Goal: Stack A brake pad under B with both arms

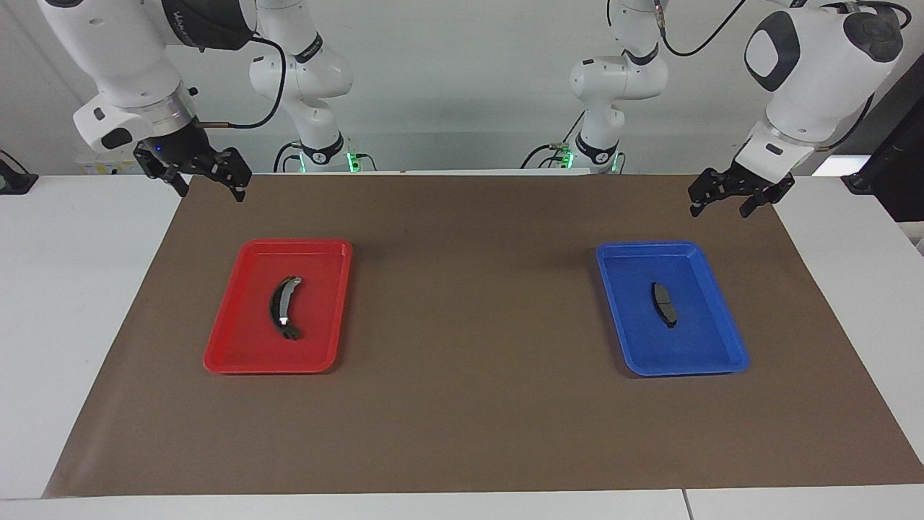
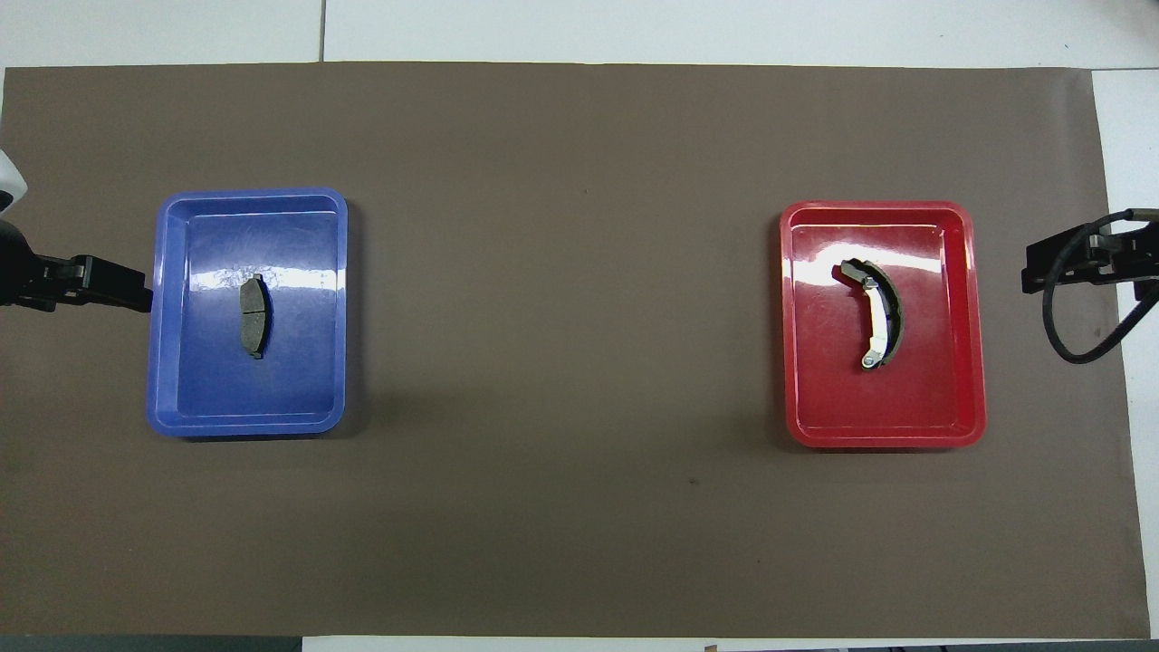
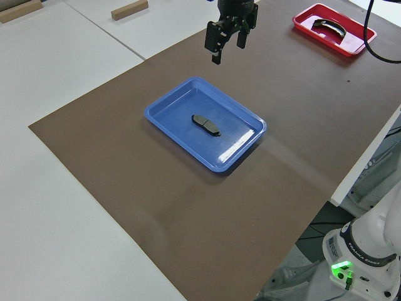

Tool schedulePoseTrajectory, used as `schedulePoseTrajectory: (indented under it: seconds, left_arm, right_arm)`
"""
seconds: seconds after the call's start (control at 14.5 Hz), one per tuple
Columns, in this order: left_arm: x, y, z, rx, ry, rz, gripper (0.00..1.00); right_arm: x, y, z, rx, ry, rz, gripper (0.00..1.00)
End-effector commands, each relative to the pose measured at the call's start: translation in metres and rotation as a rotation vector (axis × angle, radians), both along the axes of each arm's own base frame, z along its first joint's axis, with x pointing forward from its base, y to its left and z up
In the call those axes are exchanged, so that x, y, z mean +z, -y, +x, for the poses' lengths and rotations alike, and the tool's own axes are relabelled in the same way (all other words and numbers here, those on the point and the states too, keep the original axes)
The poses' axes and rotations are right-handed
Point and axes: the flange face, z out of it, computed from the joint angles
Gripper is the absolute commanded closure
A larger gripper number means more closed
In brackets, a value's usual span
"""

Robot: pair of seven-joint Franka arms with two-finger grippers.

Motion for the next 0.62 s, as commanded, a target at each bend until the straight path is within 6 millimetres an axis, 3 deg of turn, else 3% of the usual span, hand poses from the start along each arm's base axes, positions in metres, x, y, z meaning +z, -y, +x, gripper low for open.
schedulePoseTrajectory:
  seconds: [0.0, 0.55]
  left_arm:
    - [0.0020, -0.0013, -0.0045, -0.012, 0.003, 0.017, 0.01]
    - [-0.0049, 0.0055, -0.0006, -0.019, 0.051, 0.016, 0.01]
  right_arm:
    - [-0.0012, 0.0015, -0.0038, -0.013, 0.010, 0.012, 0.00]
    - [-0.0012, 0.0015, -0.0038, -0.013, 0.010, 0.012, 0.00]
